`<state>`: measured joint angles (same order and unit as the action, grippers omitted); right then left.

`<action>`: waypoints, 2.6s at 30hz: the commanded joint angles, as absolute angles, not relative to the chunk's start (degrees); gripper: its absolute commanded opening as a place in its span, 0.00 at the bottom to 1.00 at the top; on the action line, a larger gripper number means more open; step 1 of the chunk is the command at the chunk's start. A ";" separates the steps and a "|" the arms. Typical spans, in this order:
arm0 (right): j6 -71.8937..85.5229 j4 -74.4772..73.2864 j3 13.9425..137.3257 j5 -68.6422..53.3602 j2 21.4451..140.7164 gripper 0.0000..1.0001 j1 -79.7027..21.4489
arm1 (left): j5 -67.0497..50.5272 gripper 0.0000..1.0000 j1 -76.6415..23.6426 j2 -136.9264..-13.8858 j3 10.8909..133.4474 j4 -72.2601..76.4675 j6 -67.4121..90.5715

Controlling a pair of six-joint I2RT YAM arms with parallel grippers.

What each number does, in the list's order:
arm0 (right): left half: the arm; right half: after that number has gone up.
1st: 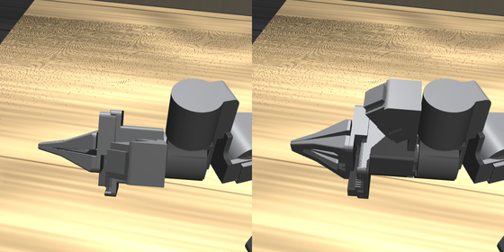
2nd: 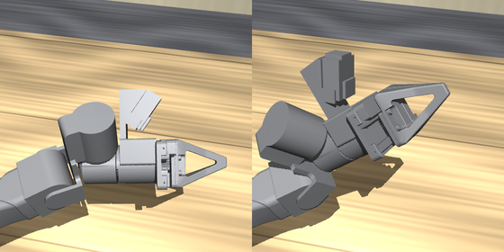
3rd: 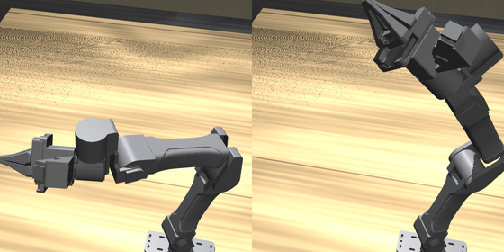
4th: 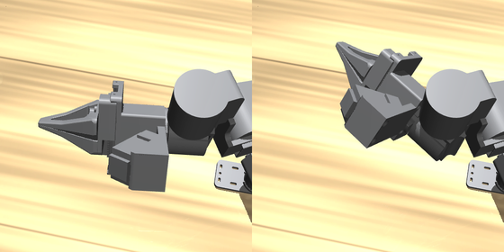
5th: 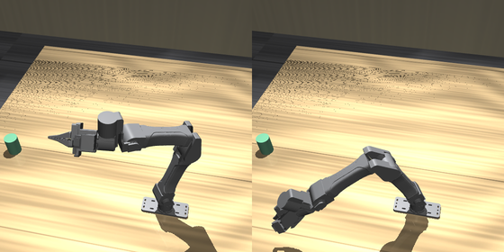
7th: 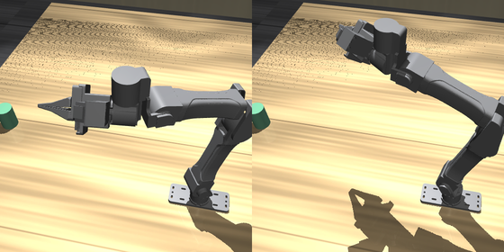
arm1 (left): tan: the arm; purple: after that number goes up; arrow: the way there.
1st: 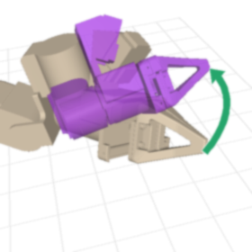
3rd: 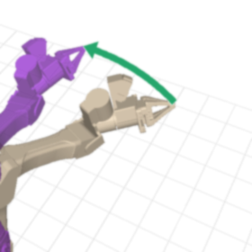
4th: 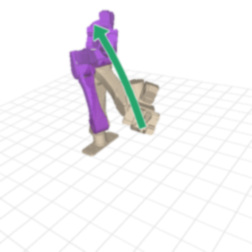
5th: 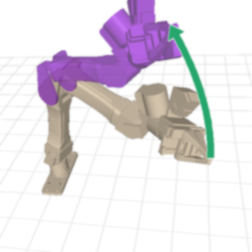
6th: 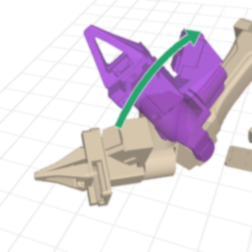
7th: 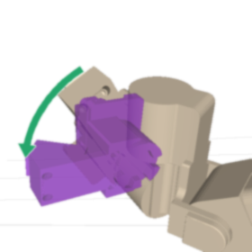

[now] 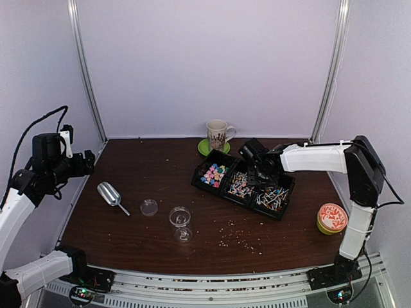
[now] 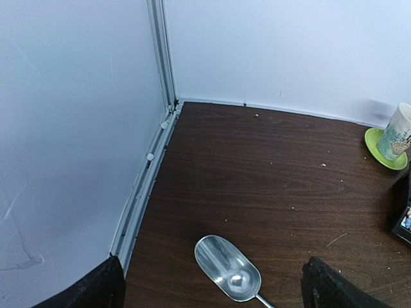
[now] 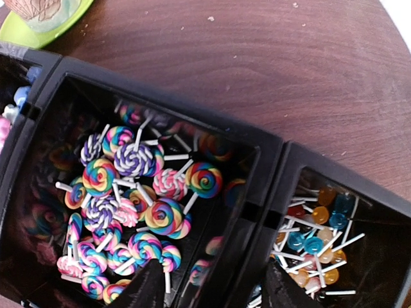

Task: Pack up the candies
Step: Move the plate to the center of the board, then pick up the spatula from the corner of the board.

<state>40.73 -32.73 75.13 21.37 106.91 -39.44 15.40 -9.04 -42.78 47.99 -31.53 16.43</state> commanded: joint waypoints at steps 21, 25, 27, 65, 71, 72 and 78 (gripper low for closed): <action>32.83 -34.61 89.69 17.65 117.06 0.23 -41.35 | 14.64 0.98 -8.52 -42.63 47.55 -30.59 16.74; 32.79 -35.94 95.23 18.23 120.66 0.22 -42.42 | 14.75 0.98 -8.46 -42.71 47.59 -30.59 16.70; 32.78 -37.27 98.99 18.32 123.08 0.22 -42.83 | 14.72 0.98 -8.52 -42.63 47.55 -30.58 16.70; 14.57 -30.59 94.81 16.81 105.64 0.76 -47.73 | 10.91 0.98 -6.88 -52.15 48.87 -33.51 15.26; 14.25 -25.45 81.79 11.69 94.52 0.83 -47.75 | 8.94 0.98 -3.71 -59.11 50.23 -34.90 16.37; 14.24 -24.99 80.07 11.20 93.08 0.84 -47.75 | 8.25 0.98 -2.96 -60.56 50.61 -35.29 16.59; 14.65 -23.83 72.11 10.12 86.33 0.84 -47.81 | 2.02 0.98 0.37 -67.87 52.26 -35.90 18.31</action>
